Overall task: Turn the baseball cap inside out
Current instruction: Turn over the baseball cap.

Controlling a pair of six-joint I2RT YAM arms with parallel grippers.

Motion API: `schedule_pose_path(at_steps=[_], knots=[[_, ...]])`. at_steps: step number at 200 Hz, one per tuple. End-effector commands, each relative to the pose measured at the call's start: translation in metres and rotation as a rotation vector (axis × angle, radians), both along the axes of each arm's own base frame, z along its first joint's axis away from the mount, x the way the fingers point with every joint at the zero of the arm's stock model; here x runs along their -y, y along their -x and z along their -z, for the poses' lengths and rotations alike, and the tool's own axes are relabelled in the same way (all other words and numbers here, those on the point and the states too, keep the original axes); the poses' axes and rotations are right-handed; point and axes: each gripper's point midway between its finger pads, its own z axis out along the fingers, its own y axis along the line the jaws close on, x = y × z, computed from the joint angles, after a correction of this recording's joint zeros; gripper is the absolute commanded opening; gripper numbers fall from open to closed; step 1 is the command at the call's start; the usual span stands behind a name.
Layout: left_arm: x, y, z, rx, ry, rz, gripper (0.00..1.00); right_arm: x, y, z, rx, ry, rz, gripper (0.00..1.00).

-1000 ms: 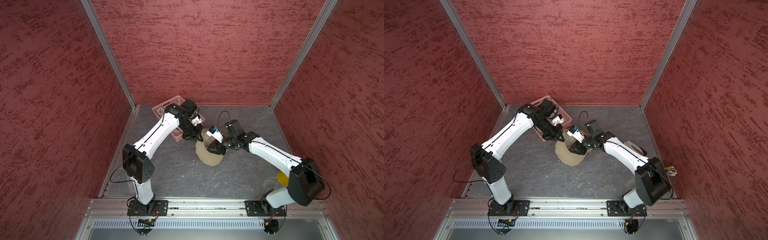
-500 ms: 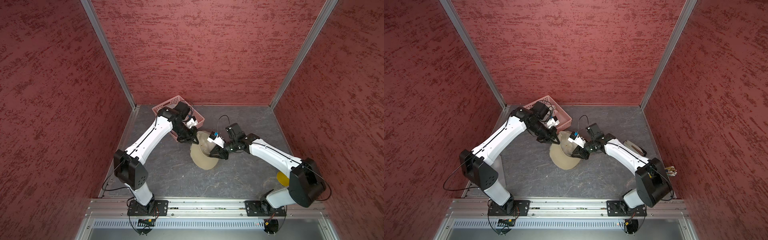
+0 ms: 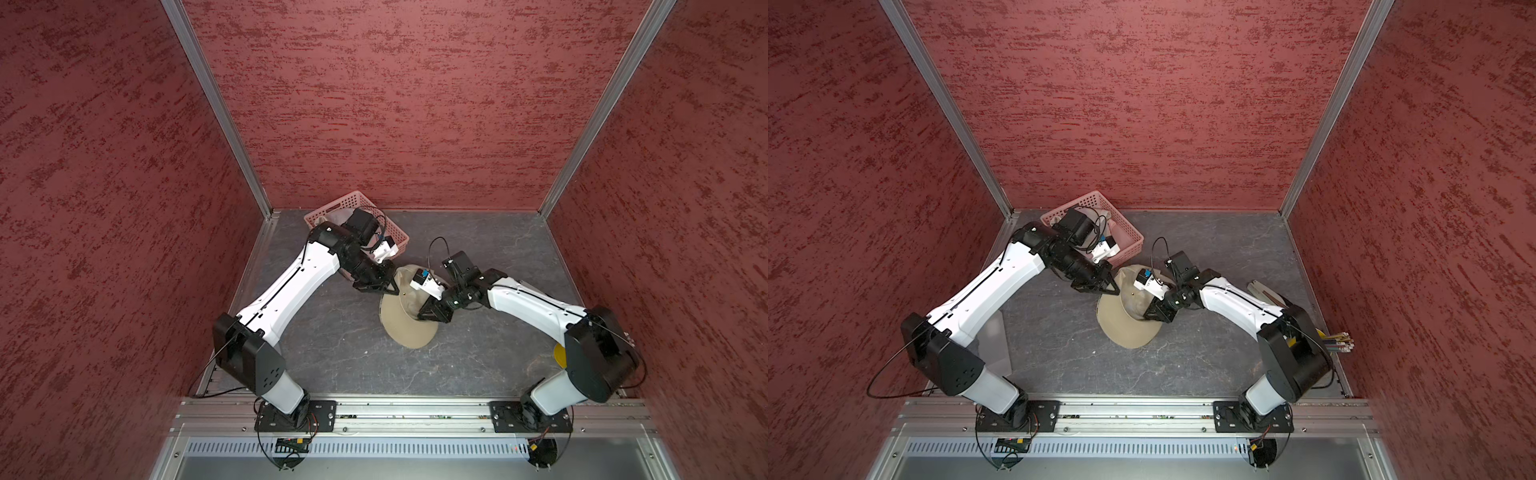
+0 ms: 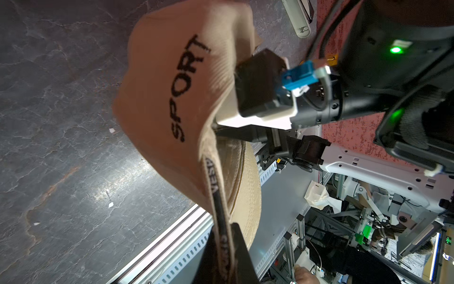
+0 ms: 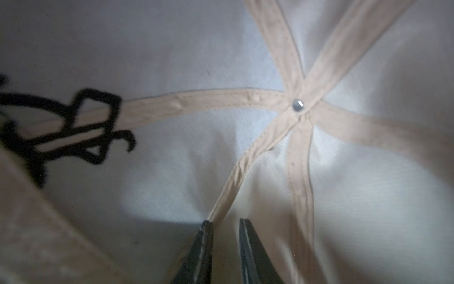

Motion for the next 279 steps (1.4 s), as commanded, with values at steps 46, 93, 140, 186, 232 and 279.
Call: schedule_pose_path(at_steps=[46, 93, 140, 186, 232, 279], knots=[[-0.023, -0.035, -0.026, 0.136, 0.075, -0.096, 0.0, 0.035, -0.01, 0.02, 0.072, 0.212, 0.12, 0.21], [-0.015, -0.021, -0.013, 0.116, 0.037, -0.054, 0.0, 0.048, -0.069, 0.011, 0.216, 0.281, 0.369, 0.27], [0.009, -0.004, 0.005, 0.085, 0.024, 0.007, 0.0, 0.026, -0.112, -0.032, 0.299, 0.134, 0.508, 0.33], [0.018, 0.004, 0.015, 0.064, 0.02, 0.022, 0.0, 0.017, -0.137, -0.044, 0.309, 0.086, 0.574, 0.34], [0.021, 0.002, 0.038, 0.014, 0.027, -0.005, 0.0, -0.005, -0.136, -0.085, 0.279, -0.143, 0.585, 0.37], [0.023, 0.003, 0.037, 0.005, 0.031, 0.001, 0.0, 0.021, -0.151, -0.087, 0.318, -0.104, 0.735, 0.4]])
